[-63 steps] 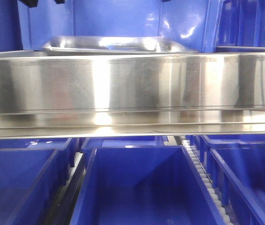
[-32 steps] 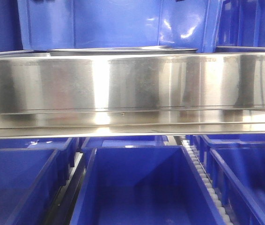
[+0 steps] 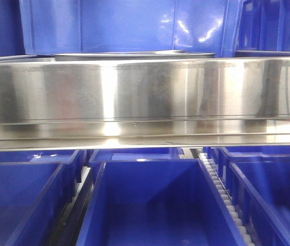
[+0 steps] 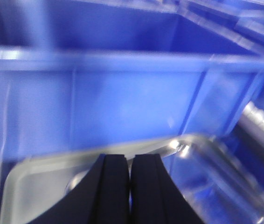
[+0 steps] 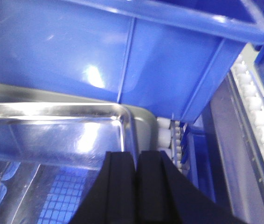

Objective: Stack silver trays without gaps
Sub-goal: 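Open both grippers to release the tray rims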

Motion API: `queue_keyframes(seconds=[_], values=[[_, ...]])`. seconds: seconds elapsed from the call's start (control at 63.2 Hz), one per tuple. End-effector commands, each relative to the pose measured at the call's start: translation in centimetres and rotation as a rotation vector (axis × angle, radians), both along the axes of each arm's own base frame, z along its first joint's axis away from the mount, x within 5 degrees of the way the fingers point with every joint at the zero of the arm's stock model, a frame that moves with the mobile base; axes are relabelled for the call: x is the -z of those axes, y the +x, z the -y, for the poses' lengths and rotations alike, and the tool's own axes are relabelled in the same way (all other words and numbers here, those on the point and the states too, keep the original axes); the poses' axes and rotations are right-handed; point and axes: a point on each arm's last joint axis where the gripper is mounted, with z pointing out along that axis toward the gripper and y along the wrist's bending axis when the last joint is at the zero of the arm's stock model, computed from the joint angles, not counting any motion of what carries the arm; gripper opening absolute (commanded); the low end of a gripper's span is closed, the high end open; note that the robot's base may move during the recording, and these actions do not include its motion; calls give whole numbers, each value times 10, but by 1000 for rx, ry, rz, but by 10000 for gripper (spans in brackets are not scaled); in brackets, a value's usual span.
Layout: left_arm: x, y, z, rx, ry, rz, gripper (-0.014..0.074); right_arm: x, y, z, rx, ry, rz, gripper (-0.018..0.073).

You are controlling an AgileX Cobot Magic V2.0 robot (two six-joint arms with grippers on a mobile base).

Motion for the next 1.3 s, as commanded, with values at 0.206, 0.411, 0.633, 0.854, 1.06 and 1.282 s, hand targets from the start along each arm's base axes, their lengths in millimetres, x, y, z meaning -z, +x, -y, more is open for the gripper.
queue_keyframes(seconds=[0.206,0.411,0.633,0.854,1.06,1.282], values=[[-3,-3,1,9,3,12,7,-11,1,-5,-69,28,81,-70],[-3,-3,1,9,3,12,7,-18,2,-15,-159,87,153,-70],[-3,-3,1,10,2,13,7,-29,2,-29,-304,180,267,-70],[-4,-1,1,18,5,44,7,-43,-3,-44,-464,284,393,-70],[-8,0,4,40,-26,84,7,-53,-8,-52,-567,351,474,-70],[-17,0,9,83,-77,174,7,-64,-16,-60,-692,432,573,-70]])
